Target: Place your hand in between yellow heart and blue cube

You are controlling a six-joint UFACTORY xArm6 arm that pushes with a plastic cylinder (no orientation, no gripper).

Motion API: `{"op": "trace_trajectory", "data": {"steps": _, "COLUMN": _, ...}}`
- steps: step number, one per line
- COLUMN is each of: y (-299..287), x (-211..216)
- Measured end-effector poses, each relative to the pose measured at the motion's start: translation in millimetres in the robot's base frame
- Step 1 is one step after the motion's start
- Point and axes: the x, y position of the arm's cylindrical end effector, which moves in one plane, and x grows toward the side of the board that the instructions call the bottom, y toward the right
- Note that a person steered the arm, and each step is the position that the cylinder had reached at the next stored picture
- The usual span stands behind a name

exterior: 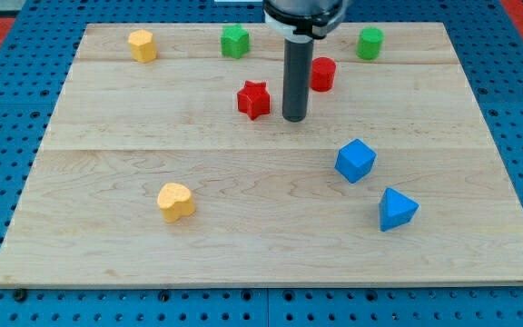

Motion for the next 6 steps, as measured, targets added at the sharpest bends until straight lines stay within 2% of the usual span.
{"op": "trace_trajectory", "data": {"steps": 4, "y": -1, "x": 11}}
{"op": "trace_trajectory", "data": {"steps": 6, "y": -17, "x": 92}}
